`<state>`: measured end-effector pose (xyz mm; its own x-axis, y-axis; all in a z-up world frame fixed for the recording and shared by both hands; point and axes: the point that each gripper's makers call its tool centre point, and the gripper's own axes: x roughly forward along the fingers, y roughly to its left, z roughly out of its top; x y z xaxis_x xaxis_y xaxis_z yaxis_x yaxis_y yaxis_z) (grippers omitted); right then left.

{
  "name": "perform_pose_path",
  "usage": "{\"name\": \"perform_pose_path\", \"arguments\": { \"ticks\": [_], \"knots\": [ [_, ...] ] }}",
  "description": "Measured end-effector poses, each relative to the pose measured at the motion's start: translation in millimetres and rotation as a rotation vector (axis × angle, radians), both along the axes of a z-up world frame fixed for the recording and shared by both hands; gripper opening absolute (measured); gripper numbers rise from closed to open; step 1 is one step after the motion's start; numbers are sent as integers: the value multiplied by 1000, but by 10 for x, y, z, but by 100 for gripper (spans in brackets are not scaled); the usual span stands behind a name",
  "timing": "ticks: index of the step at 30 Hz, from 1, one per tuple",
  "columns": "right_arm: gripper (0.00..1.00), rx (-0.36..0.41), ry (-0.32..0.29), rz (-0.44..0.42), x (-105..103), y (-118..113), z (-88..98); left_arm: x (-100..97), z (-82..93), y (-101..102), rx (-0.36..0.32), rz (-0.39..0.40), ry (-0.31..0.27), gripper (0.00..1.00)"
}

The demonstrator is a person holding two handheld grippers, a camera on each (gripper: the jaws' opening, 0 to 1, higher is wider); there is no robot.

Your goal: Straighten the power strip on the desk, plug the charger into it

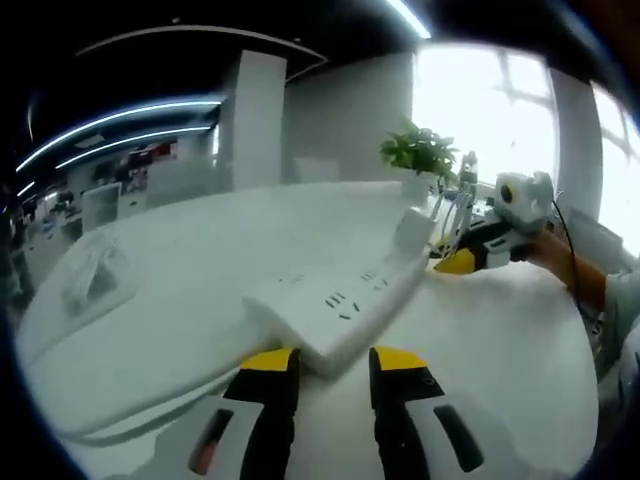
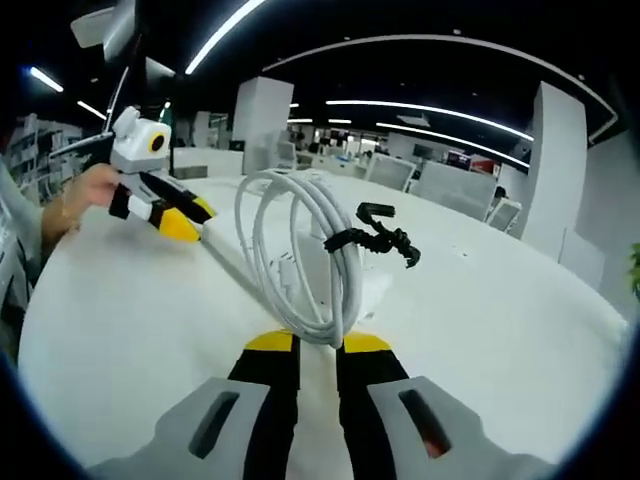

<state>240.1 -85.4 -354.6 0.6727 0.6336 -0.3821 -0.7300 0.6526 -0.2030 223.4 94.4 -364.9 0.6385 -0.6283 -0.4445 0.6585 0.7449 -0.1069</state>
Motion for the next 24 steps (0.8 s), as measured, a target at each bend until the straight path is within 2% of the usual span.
{"name": "perform_pose_path", "arguments": {
  "ticks": [8,24],
  "knots": [
    [13,13,13,-7,-29,15,8,38,7,15,-16,9,10,29],
    [13,16,24,-11,-62,41,10,97,15,32,2,13,8,29]
  ]
}}
